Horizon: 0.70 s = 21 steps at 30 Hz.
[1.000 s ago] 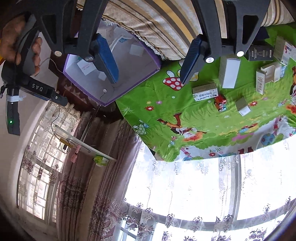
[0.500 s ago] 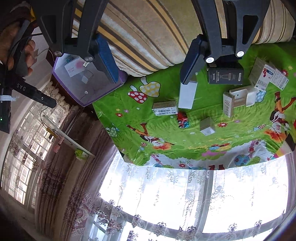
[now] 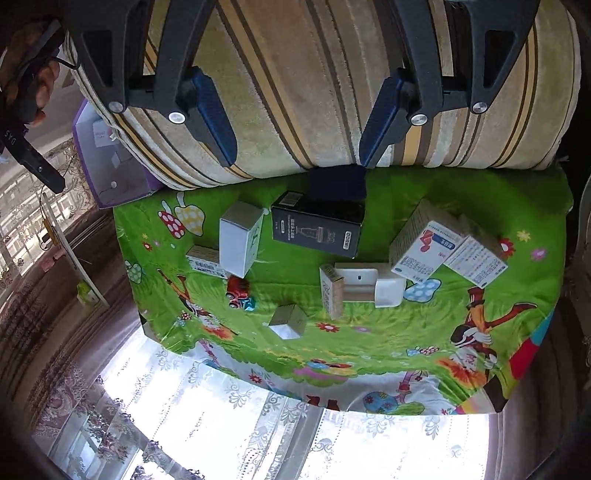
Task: Organize rigid objects
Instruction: 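Move both open tools back over the items on the cushion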
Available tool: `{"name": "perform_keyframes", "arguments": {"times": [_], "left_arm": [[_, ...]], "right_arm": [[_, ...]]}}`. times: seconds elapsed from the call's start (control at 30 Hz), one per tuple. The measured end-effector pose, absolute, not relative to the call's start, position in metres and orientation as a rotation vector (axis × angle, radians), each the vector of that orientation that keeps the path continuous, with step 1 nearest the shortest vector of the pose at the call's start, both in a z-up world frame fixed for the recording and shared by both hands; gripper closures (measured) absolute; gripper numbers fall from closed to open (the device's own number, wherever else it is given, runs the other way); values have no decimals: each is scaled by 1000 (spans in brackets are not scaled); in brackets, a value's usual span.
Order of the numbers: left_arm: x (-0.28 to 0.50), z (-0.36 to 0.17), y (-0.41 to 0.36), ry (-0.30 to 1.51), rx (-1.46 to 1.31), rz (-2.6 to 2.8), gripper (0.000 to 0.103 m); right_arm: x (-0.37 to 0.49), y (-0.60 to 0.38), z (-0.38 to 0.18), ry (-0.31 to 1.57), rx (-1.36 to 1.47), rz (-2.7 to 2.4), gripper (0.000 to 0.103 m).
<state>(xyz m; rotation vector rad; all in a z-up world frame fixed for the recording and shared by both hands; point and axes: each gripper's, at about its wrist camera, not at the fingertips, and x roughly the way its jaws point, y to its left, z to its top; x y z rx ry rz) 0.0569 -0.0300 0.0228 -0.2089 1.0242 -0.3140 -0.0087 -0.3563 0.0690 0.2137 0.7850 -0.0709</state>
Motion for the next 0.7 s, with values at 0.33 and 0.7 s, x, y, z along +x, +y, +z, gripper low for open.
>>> {"name": "perform_keyframes", "arguments": {"times": [0.33,0.7], "left_arm": [[90,-6,-36,1184,-156,-237,33],[119,-31,-49,1278,-119,-209,33]], "right_arm": [[22,-327,49,897,182,14,3],[49,-301,45,953,106,93,3]]}}
